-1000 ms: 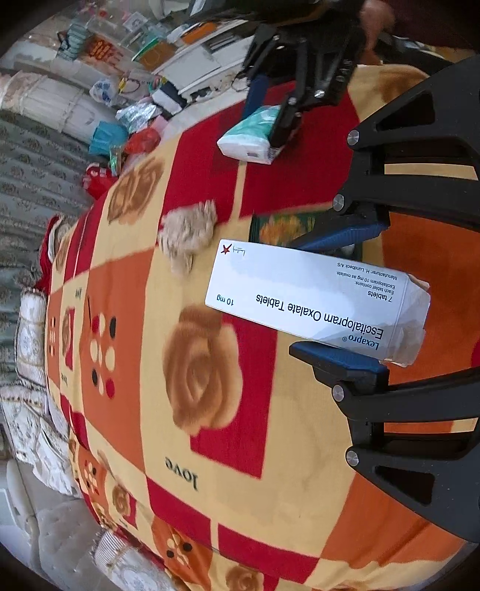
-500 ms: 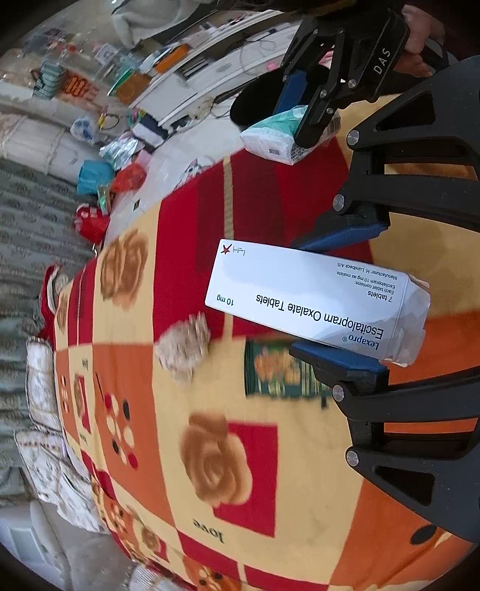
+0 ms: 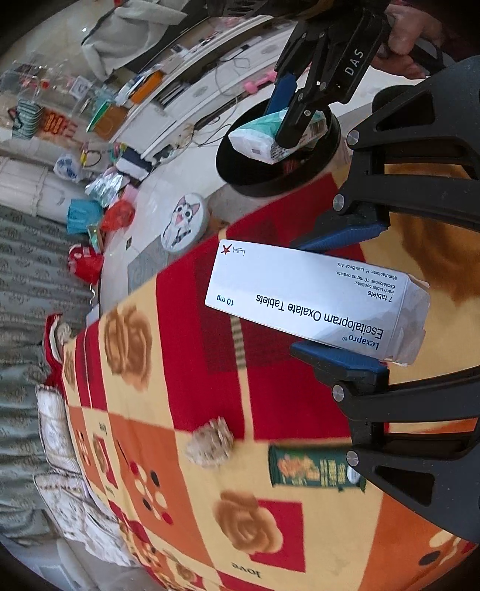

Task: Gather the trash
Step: 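Carry the Escitalopram box and teal tissue pack over the black bin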

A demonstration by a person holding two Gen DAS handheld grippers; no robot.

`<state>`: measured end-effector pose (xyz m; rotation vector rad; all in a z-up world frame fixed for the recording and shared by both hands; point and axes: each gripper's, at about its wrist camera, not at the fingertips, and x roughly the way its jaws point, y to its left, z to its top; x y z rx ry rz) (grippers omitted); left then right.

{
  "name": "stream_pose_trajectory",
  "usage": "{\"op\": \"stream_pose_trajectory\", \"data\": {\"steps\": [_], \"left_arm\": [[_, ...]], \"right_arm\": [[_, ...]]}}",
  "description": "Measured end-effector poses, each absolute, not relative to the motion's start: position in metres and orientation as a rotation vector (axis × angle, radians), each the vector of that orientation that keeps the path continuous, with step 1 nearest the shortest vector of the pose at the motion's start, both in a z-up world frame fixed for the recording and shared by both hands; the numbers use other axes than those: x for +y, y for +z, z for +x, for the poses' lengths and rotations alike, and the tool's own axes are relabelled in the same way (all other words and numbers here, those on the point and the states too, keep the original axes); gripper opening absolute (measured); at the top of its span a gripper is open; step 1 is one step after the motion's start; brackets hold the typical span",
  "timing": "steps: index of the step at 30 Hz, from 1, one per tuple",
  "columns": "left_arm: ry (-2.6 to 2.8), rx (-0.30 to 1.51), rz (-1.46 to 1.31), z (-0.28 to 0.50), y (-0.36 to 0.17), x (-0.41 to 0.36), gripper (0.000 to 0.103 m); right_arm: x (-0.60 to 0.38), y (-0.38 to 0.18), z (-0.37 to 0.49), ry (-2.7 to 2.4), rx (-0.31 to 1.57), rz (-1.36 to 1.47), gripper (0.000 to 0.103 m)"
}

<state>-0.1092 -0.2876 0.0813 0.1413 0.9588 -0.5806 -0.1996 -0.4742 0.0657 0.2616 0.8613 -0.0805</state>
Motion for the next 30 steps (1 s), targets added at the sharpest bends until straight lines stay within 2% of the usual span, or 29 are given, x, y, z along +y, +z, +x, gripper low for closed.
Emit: {"op": "stream_pose_trajectory", "data": {"steps": [30], "left_arm": [[-0.761, 1.022, 0.174, -0.133, 0.07, -0.416, 0.047]], "right_arm": [[-0.568, 0.056, -0.239, -0.261, 0.848, 0.376, 0.052]]}}
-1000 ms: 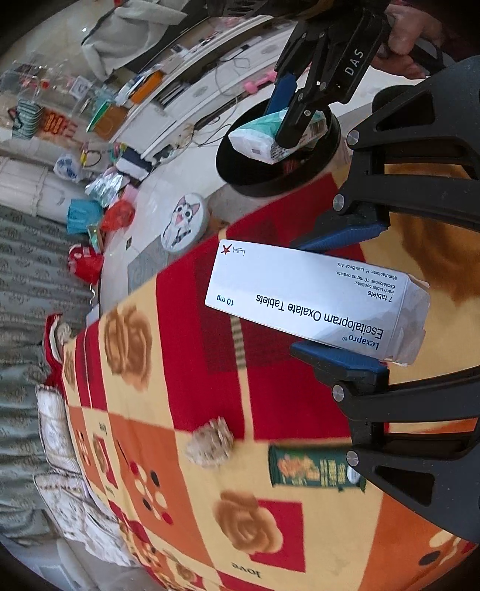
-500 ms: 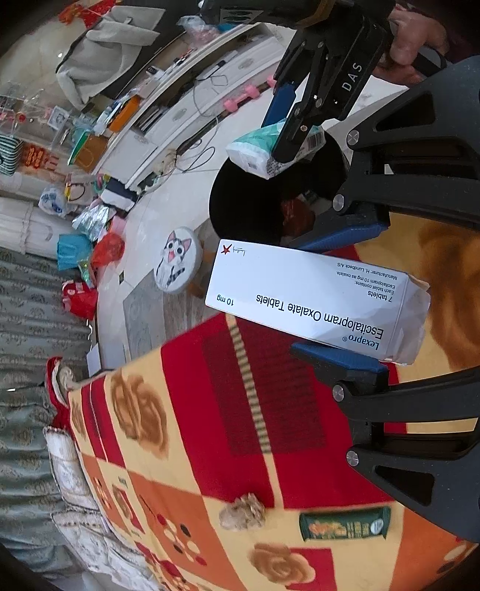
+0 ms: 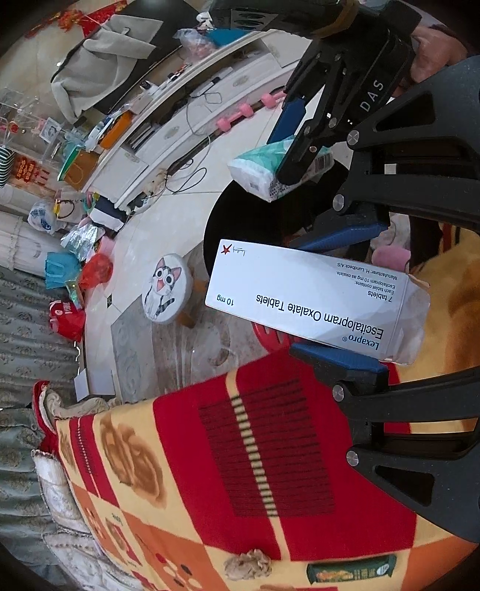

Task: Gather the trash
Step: 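Carry the Escitalopram box and teal tissue pack over the black bin, then open both tools to drop the box and tissue pack into the bin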

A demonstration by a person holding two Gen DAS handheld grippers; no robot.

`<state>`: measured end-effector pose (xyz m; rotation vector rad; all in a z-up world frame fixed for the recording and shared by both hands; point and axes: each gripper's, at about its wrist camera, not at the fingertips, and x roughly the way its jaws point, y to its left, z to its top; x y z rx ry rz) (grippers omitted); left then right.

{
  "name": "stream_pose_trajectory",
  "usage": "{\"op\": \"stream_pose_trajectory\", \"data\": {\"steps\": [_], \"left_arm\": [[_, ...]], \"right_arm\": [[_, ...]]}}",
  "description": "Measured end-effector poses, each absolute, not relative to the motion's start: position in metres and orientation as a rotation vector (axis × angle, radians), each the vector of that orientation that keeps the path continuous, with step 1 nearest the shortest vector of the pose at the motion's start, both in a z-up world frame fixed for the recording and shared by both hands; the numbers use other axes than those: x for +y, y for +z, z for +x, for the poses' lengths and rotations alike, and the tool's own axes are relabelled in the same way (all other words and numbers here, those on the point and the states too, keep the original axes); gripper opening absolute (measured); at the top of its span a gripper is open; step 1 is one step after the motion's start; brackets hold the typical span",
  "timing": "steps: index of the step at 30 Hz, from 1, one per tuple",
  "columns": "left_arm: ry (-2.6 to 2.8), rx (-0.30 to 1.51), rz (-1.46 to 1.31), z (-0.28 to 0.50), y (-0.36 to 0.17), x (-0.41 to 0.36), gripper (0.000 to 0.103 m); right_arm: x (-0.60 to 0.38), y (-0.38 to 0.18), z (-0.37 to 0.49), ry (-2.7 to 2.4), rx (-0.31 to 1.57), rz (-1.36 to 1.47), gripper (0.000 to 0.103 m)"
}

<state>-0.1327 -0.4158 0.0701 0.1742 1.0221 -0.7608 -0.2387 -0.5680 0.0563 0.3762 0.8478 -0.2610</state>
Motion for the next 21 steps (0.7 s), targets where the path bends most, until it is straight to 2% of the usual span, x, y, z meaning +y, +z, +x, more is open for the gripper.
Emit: {"op": "stream_pose_trajectory", "data": {"steps": [17, 21], "left_arm": [[-0.82, 1.079, 0.054, -0.124, 0.059, -0.432, 0.049], [-0.832, 1.08, 0.03, -0.124, 0.061, -0.432, 0.059]], "right_arm": [[-0.596, 0.051, -0.238, -0.338, 0.836, 0.45, 0.053], [-0.603, 0.047, -0.24, -0.358, 0.842, 0.482, 0.055]]}}
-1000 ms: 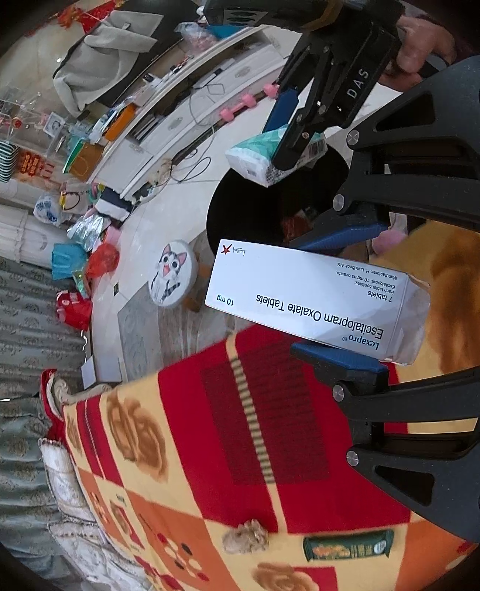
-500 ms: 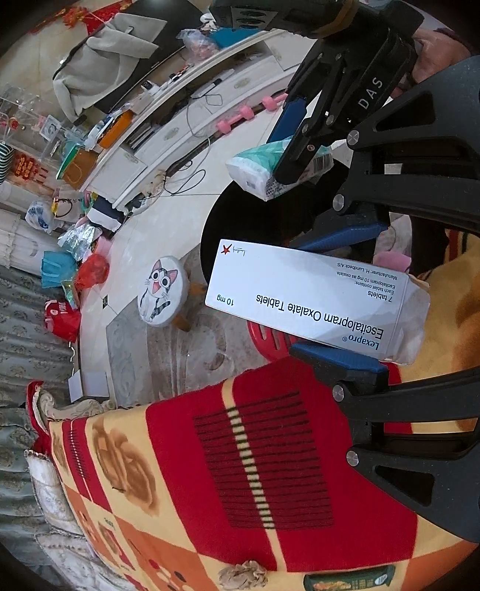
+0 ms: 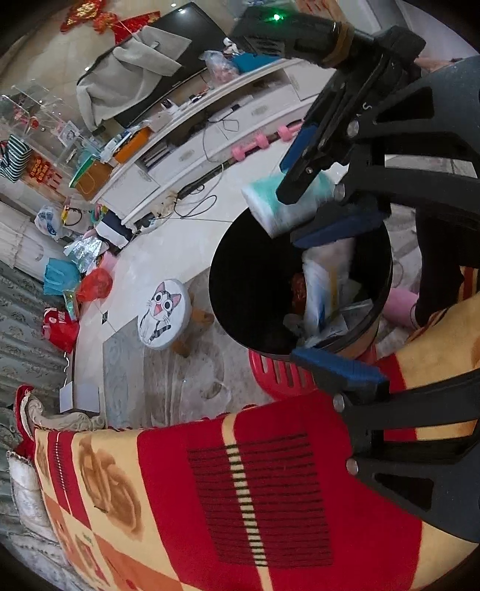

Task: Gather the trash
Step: 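Open both tools to drop the box and tissue pack into the bin, then move both open tools back over the bedspread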

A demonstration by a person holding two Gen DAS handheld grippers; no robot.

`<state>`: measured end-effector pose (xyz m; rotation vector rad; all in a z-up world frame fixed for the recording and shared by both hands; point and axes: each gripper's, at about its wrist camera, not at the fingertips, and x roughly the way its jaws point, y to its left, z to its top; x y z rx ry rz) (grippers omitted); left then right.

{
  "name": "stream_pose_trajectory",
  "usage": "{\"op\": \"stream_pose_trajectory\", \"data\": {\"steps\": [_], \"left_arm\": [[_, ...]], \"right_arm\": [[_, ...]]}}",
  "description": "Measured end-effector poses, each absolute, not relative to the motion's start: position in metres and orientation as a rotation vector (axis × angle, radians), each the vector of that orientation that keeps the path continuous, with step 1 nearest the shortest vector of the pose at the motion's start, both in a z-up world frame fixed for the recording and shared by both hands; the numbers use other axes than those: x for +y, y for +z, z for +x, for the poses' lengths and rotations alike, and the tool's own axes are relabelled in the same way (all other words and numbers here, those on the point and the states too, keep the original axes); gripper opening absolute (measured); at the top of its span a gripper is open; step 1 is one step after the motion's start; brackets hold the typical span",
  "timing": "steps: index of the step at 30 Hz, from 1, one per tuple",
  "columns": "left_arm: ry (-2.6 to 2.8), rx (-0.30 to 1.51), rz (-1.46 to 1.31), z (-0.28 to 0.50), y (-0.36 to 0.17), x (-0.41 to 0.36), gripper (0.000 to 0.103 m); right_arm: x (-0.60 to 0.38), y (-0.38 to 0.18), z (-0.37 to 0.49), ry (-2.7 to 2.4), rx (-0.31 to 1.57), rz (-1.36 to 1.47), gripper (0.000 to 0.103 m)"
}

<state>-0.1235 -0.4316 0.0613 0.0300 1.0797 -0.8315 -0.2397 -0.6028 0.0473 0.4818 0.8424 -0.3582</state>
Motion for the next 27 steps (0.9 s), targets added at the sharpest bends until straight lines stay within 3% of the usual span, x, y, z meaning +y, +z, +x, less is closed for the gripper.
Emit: {"op": "stream_pose_trajectory", "data": {"steps": [27], "left_arm": [[-0.564, 0.981, 0.132, -0.108, 0.064, -0.338, 0.059]], "right_arm": [[-0.528, 0.048, -0.209, -0.229, 0.903, 0.379, 0.063]]}}
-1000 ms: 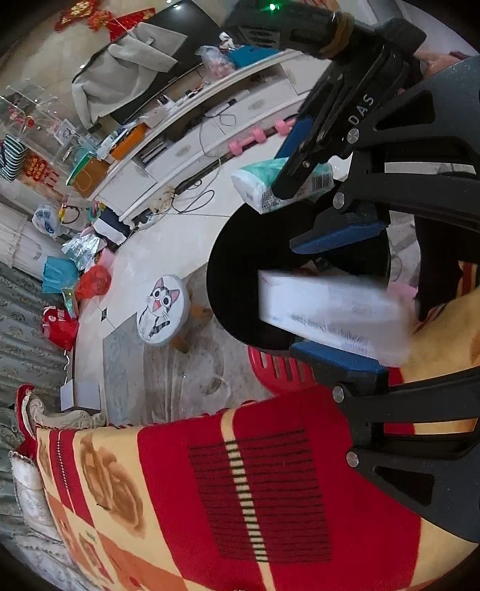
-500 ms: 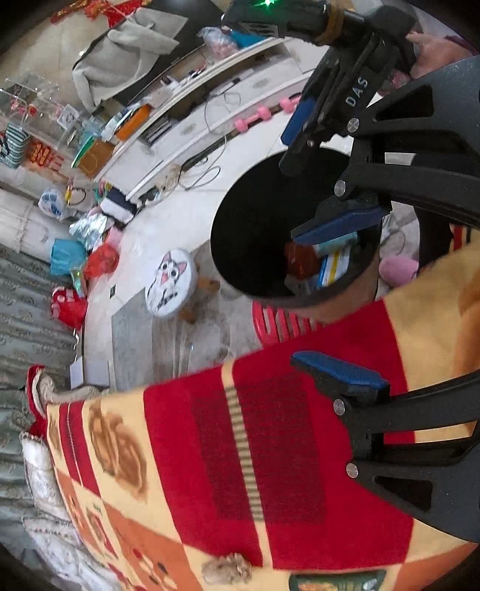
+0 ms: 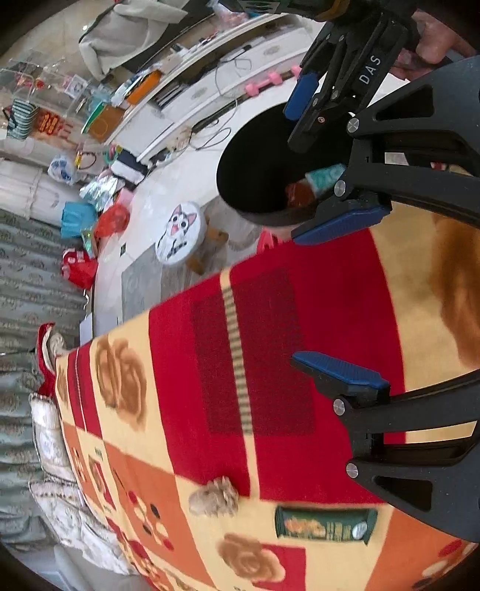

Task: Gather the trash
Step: 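Move both open tools back over the bedspread, then grasp the green cracker packet with the left tool while the right tool grasps the crumpled tissue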

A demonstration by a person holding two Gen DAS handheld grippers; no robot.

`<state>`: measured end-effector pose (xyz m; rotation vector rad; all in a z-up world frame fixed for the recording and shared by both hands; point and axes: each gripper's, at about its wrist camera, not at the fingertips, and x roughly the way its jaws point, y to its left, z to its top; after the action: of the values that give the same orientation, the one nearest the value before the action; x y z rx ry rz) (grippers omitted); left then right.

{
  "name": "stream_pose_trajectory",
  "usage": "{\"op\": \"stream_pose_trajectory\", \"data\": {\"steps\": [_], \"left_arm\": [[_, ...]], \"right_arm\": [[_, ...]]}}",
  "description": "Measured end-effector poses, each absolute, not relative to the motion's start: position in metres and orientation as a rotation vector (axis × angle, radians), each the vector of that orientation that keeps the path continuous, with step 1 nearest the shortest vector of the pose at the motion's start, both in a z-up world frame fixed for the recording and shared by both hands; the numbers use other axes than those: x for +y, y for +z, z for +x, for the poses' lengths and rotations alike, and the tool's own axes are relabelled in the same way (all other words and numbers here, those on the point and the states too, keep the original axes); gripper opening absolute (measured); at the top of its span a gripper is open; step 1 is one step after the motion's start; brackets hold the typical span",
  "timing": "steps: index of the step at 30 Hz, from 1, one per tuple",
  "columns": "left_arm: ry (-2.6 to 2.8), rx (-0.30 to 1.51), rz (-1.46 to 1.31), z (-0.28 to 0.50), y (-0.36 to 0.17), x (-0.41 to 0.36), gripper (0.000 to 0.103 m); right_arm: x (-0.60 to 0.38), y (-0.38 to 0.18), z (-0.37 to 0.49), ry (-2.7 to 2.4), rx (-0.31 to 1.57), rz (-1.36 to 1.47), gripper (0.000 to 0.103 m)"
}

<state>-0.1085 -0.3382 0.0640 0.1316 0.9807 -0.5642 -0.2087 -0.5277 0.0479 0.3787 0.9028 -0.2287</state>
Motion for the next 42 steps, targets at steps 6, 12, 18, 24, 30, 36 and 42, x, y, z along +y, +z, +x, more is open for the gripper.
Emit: {"op": "stream_pose_trajectory", "data": {"steps": [6, 12, 18, 24, 30, 36, 42], "left_arm": [[-0.501, 0.989, 0.114, -0.1, 0.063, -0.304, 0.059], [-0.415, 1.009, 0.092, -0.088, 0.055, -0.256, 0.059], [-0.288, 1.005, 0.084, -0.072, 0.048, -0.206, 0.059], [-0.189, 1.031, 0.082, -0.049, 0.029, -0.168, 0.059], [-0.207, 1.064, 0.05, -0.035, 0.014, -0.167, 0.062], [-0.223, 1.05, 0.034, -0.03, 0.017, -0.169, 0.06], [-0.222, 1.045, 0.045, -0.031, 0.022, -0.16, 0.039]], "right_arm": [[-0.496, 0.047, -0.192, -0.165, 0.918, 0.358, 0.064], [-0.458, 0.046, -0.177, -0.089, 0.934, 0.309, 0.067], [-0.427, 0.046, -0.163, -0.026, 0.947, 0.273, 0.067], [-0.402, 0.044, -0.151, 0.021, 0.961, 0.248, 0.068], [-0.383, 0.043, -0.138, 0.053, 0.974, 0.216, 0.068], [-0.369, 0.042, -0.124, 0.075, 0.981, 0.195, 0.068], [-0.353, 0.04, -0.108, 0.106, 0.986, 0.174, 0.068]]}}
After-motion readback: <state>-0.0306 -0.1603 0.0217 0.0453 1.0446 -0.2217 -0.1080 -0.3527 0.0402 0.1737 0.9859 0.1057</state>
